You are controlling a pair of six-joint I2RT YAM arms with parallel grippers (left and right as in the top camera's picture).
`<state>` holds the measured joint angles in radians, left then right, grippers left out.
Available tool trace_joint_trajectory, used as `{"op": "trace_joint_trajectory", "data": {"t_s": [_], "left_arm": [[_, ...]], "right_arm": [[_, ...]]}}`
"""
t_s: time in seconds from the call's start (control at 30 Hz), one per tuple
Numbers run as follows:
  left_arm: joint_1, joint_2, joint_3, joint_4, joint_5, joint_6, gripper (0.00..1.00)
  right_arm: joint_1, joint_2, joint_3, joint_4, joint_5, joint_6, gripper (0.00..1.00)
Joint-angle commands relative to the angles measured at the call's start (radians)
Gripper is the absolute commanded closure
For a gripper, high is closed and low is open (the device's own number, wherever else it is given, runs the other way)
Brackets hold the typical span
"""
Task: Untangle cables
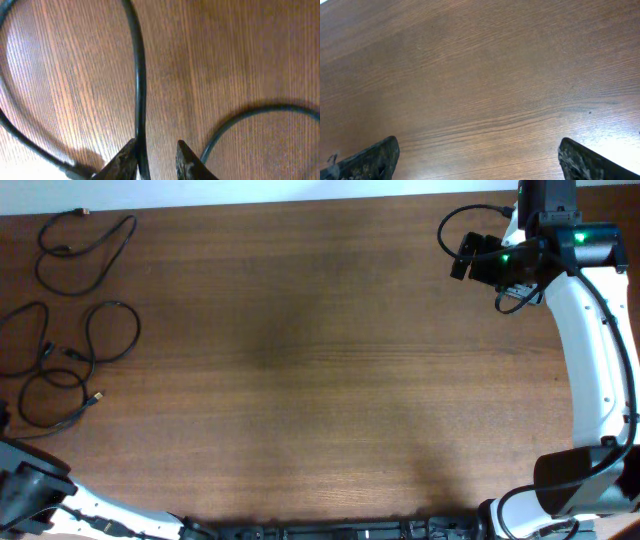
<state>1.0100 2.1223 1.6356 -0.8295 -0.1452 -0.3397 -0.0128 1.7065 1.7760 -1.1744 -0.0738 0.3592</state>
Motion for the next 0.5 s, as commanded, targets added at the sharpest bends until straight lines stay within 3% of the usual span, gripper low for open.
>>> {"op": "trace_joint_trajectory", "data": {"t_s": [0.0,0.03,0.07,0.37,0.43,0.47], "left_arm": [[0.001,-0.037,0.016,-0.006,-0.009,-0.003,0.78],[0.001,-0.037,0.016,-0.006,-0.008,-0.003,0.86],[0.001,-0.036,0.016,-0.005,-0.009,-0.003,1.0],[0.003,0.106,0.017,0.051,-0.008,-0.003,1.0],[0.003,0.106,0.017,0.05,-0.008,-0.003,0.9],[0.003,0.105,0.02,0.042,-0.005,-0.003,0.67]], "right_arm": [[-0.001,-0.009,-0.006,0.0,-0.002,-0.002,0.01],[-0.001,-0.009,-0.006,0.0,-0.002,-0.002,0.01],[-0.001,-0.009,-0.006,0.0,-0.002,-0.002,0.01],[-0.001,-0.009,-0.006,0.0,-0.002,-0.002,0.01],[-0.001,-0.009,-0.006,0.0,-0.002,-0.002,0.01],[-0.001,-0.009,-0.006,0.0,-0.002,-0.002,0.01]]}}
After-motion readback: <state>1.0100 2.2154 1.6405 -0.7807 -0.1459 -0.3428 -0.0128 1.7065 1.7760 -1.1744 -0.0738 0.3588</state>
